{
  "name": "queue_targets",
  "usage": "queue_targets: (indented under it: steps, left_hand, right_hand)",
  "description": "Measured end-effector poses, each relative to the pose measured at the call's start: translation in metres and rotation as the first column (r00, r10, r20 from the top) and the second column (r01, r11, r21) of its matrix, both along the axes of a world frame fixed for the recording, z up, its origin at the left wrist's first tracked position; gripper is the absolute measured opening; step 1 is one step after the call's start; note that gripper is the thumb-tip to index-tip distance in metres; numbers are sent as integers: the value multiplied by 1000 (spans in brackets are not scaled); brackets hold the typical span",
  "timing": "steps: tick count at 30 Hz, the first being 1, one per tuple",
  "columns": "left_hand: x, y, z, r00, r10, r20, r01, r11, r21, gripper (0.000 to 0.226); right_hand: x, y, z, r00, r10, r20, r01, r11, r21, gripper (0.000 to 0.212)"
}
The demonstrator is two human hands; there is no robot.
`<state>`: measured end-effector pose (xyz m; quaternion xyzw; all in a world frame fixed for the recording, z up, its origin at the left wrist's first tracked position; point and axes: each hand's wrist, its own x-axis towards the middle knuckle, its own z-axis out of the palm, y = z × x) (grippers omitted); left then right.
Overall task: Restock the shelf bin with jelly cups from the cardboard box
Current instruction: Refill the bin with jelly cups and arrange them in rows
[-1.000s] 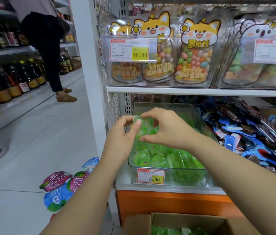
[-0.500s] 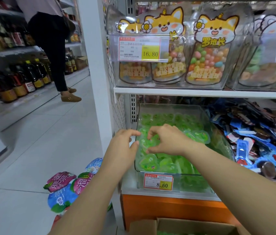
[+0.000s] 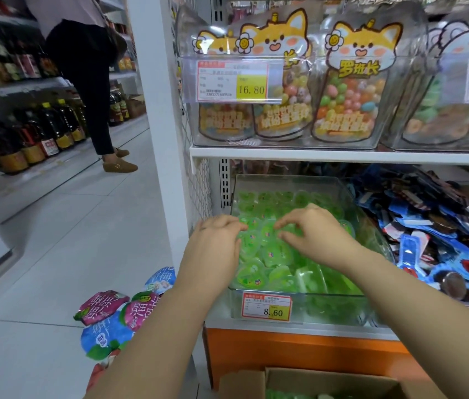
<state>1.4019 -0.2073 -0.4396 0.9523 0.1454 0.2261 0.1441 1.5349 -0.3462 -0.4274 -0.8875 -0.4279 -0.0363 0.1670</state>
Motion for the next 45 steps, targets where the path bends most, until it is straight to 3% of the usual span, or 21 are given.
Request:
queue_targets:
  steps: [6, 15, 35, 40, 45]
  left_hand:
    - [21, -9, 3, 948, 67, -310, 42, 943, 331, 42]
    - [32, -11, 8, 883, 88, -460, 73, 944, 321, 40]
    - [28, -3, 3, 886, 18, -463, 109, 963, 247, 44]
    - [19, 3, 3, 938, -20, -345, 91, 977, 192, 37]
    - [4, 15, -5, 978, -67, -198, 95, 986, 136, 28]
  right_hand:
    - [-10, -10, -6, 1000, 7, 21, -3, 979, -202, 40]
    - [-9, -4, -2, 997, -72, 3, 71, 971, -228, 52]
    - [-10, -3, -8, 997, -75, 30, 79, 976, -200, 56]
    - [-16, -10, 2, 997, -61, 40, 66, 990, -121, 48]
    - [-48, -5, 9, 998, 66, -6, -66, 996, -53, 33]
